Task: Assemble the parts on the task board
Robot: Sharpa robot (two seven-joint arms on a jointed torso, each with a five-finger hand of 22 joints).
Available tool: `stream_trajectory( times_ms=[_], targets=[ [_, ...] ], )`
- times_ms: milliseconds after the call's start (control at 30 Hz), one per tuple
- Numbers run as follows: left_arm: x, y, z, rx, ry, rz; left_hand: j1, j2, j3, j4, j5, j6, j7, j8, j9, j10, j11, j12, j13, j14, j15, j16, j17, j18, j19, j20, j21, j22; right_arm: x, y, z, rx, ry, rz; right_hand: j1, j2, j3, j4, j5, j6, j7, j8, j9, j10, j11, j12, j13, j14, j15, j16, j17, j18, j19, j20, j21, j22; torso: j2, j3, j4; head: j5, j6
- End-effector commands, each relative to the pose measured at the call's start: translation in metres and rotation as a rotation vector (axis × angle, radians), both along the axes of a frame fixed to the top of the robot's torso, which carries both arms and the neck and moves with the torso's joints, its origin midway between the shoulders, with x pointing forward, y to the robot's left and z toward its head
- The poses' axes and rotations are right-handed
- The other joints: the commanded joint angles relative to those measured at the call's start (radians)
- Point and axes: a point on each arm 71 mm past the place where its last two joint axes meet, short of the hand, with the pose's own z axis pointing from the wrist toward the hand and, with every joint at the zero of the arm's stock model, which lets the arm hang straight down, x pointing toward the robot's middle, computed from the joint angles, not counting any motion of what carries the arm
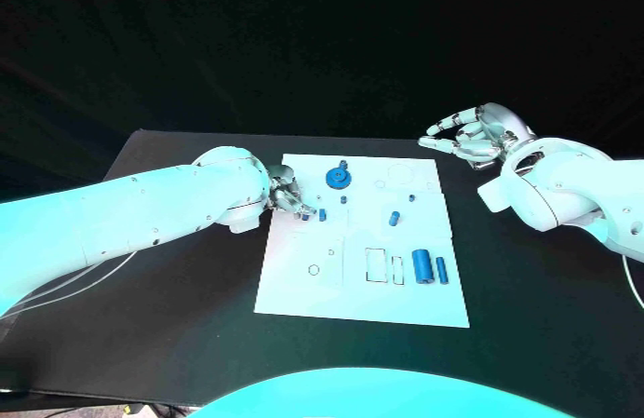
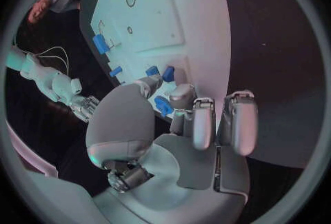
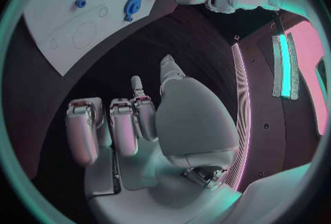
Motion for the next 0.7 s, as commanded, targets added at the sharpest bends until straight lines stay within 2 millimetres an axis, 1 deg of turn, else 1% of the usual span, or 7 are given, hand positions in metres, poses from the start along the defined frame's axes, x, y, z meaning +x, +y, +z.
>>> stream_trajectory(
  times_ms=[33,167,267,600,667,700],
  targets=[
    [-0.001,0.001,0.0,-0.002,0.006,-0.001,0.004,-0.007,-0.017,0.009,-0.01,0.005,0.005,0.006,-0.004,0.001,0.002,0.005,0.002,0.108,-0.007,0.003,0.263,-0.003,0.003,-0.008,-0.003,0.138,0.0,0.001,0.001,0.002,-0.011,0.01,-0.009,-0.001,-0.007,-0.001,-0.001,-0.006,0.001,0.006,-0.001,-0.003,-0.003,-0.002,0.139,0.089,-0.007,-0.004,0.201,0.005,0.085,-0.006,-0.001,0.236,0.0,-0.0007,-0.0001,0.0,0.001],
    [-0.002,0.003,0.002,-0.024,0.009,0.014,0.004,-0.009,-0.027,0.014,-0.012,0.004,0.005,0.006,-0.006,0.001,0.003,0.005,0.002,0.108,-0.007,0.003,0.263,-0.002,0.001,-0.008,-0.005,0.135,0.0,0.001,0.001,0.001,-0.012,0.01,-0.009,-0.001,-0.007,-0.001,-0.001,-0.006,0.001,0.006,-0.001,-0.003,-0.003,-0.002,0.139,0.089,-0.007,-0.004,0.201,0.005,0.085,-0.006,-0.001,0.236,0.0,-0.0008,0.0003,-0.001,0.003],
    [-0.002,0.005,0.005,-0.051,0.012,0.032,-0.007,-0.005,-0.043,0.018,-0.013,0.003,0.007,0.005,-0.01,-0.002,0.004,0.002,-0.001,0.108,-0.007,0.003,0.263,-0.001,-0.002,-0.008,-0.008,0.132,0.0,0.0,0.001,0.0,-0.013,0.01,-0.009,-0.001,-0.007,-0.001,-0.001,-0.006,0.001,0.006,-0.001,-0.003,-0.003,-0.002,0.139,0.089,-0.007,-0.004,0.201,0.005,0.085,-0.006,-0.001,0.236,-0.001,-0.0005,0.0005,-0.001,0.003],
    [-0.001,0.007,0.019,-0.182,0.041,0.09,-0.023,-0.002,-0.068,0.018,-0.011,-0.005,0.009,0.004,-0.017,-0.011,0.006,-0.01,-0.016,0.108,-0.005,0.003,0.263,0.002,-0.01,-0.007,-0.015,0.122,0.001,0.001,0.001,-0.002,-0.014,0.01,-0.012,-0.001,-0.008,-0.001,-0.001,-0.006,0.001,0.006,-0.002,-0.002,-0.003,-0.001,0.14,0.089,-0.007,-0.004,0.202,0.005,0.085,-0.006,-0.001,0.236,-0.001,0.0004,-0.0003,0.002,0.009],
    [-0.001,0.007,0.022,-0.206,0.041,0.098,-0.024,-0.003,-0.073,0.018,-0.011,-0.007,0.01,0.003,-0.018,-0.015,0.007,-0.016,-0.023,0.108,-0.005,0.003,0.263,0.003,-0.013,-0.006,-0.018,0.118,0.001,0.001,0.001,-0.002,-0.014,0.01,-0.012,-0.001,-0.008,-0.001,-0.001,-0.006,0.001,0.006,-0.002,-0.002,-0.003,-0.001,0.14,0.089,-0.007,-0.004,0.202,0.005,0.085,-0.006,-0.001,0.236,-0.001,0.0003,0.0,0.002,0.011],
    [0.001,0.008,0.026,-0.227,0.034,0.106,-0.022,-0.007,-0.084,0.017,-0.009,-0.018,0.013,-0.001,-0.022,-0.03,0.009,-0.034,-0.045,0.108,-0.003,0.003,0.263,0.006,-0.023,-0.005,-0.026,0.106,0.001,0.0,0.001,-0.003,-0.014,0.009,-0.012,-0.001,-0.008,-0.001,-0.001,-0.006,0.001,0.006,-0.002,-0.002,-0.003,-0.001,0.14,0.089,-0.007,-0.004,0.202,0.005,0.085,-0.006,-0.001,0.236,-0.001,0.0006,0.0,0.002,0.012]
  ],
)
